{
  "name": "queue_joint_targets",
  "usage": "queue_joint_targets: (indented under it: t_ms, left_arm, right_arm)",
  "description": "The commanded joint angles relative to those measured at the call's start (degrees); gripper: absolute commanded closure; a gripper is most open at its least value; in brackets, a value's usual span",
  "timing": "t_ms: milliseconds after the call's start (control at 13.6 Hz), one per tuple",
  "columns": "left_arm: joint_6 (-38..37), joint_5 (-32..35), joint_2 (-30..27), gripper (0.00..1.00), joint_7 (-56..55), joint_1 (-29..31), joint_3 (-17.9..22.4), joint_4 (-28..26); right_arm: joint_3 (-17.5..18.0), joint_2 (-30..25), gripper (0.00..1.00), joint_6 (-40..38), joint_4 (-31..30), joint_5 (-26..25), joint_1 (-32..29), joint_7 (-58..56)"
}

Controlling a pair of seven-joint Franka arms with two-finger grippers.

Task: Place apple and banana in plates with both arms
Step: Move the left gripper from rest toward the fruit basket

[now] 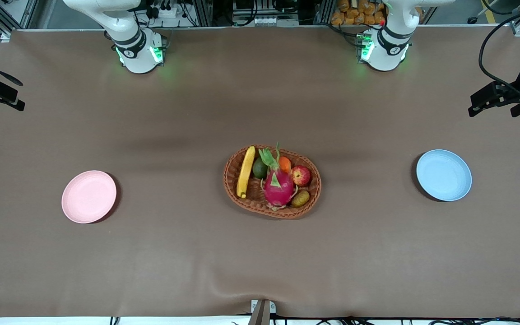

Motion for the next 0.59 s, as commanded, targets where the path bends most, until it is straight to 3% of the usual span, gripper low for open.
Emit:
queue_joint_targets:
  t_ms: [0,516]
  left_arm:
    - [-1.0,-0.3,0.5,0.0,0.7,-0.2,0.0,1.0]
    - [-1.3,-0.9,1.7,0.0,0.5,-0.6,0.0,0.6]
  right_arm:
    - [0.5,-0.6,0.0,-0.3,-0.5,1.1,-0.8,-0.7]
    - [0.6,-0.6,0.0,-0.3,-0.6,1.1,-0.5,-0.7]
